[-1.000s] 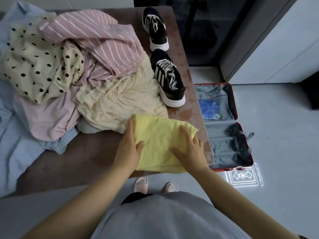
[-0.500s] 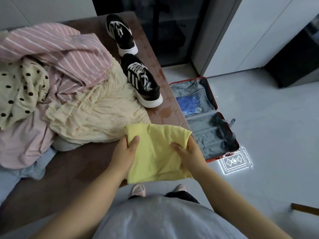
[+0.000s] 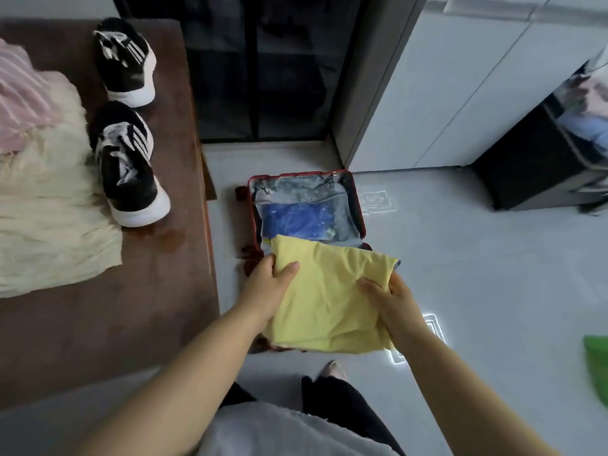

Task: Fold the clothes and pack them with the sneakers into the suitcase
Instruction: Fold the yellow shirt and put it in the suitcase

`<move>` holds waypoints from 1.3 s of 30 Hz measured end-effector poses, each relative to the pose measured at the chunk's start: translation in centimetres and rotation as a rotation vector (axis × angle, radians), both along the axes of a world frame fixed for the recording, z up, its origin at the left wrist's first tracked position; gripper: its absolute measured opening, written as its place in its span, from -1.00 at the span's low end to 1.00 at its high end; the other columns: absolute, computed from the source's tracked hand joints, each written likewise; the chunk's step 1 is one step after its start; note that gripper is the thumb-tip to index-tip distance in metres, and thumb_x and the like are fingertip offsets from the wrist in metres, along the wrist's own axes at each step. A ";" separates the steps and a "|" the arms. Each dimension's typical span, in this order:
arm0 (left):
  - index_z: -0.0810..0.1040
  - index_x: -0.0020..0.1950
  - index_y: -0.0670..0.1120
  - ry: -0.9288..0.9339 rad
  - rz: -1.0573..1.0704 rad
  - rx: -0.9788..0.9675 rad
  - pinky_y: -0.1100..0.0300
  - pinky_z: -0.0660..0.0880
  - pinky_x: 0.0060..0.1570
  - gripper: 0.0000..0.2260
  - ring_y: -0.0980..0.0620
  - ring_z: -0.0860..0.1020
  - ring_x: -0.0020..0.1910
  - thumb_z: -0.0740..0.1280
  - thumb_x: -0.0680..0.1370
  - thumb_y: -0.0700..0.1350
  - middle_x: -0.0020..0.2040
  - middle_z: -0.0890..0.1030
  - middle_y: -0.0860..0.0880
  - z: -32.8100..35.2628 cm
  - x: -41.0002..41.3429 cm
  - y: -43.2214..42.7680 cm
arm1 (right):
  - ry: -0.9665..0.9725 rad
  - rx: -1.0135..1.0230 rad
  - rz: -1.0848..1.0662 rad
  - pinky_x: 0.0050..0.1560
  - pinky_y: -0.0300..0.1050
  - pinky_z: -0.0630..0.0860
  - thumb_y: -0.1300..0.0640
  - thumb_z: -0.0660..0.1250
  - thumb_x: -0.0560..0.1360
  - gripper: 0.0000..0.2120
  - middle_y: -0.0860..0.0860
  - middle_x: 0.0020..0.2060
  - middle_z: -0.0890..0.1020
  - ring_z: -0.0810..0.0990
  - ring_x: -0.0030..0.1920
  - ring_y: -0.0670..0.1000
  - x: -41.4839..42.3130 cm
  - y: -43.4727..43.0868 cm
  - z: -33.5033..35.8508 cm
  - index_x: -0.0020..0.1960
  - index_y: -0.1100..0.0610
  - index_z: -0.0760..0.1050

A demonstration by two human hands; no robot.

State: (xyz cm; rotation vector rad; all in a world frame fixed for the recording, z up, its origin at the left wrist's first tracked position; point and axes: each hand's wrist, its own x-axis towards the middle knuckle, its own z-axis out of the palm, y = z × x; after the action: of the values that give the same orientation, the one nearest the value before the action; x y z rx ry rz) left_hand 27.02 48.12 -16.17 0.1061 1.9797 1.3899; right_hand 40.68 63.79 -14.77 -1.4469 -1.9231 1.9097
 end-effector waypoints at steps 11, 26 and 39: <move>0.24 0.42 -0.08 -0.295 -0.027 -0.140 -0.05 0.40 0.28 -0.41 -0.06 0.49 0.22 0.42 0.46 -0.17 0.28 0.49 -0.05 -14.7 2.0 8.2 | -0.242 0.011 0.260 0.03 -0.03 0.44 0.06 0.22 0.55 -0.73 0.00 0.03 0.55 0.52 0.00 0.05 -1.9 11.4 -14.1 0.25 0.00 0.44; 0.08 0.49 -0.14 -0.061 -0.023 -0.531 0.06 0.27 0.34 -0.45 -0.18 0.27 0.40 0.25 0.56 -0.19 0.47 0.20 -0.16 -56.3 -8.1 12.4 | -0.117 0.074 0.369 -0.04 -0.07 0.53 0.27 0.24 0.51 -0.40 0.08 0.13 0.52 0.55 -0.03 0.03 -12.8 13.7 -55.2 0.43 -0.10 0.10; -0.13 0.54 -0.02 0.235 -0.682 -0.877 0.05 -0.08 0.47 -0.48 -0.09 -0.13 0.52 0.03 0.64 -0.01 0.55 -0.16 -0.06 -69.0 -6.9 12.1 | -0.578 0.642 1.290 0.45 0.15 -0.22 -0.09 0.06 0.60 -0.41 0.00 0.53 -0.15 -0.14 0.51 0.13 -14.2 12.1 -70.4 0.52 -0.10 -0.17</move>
State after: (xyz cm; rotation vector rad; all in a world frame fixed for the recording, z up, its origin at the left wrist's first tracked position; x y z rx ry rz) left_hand 20.09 60.24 -85.19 0.4928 2.2593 0.0421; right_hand 26.51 75.90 -85.14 -0.5158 -3.7945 0.6644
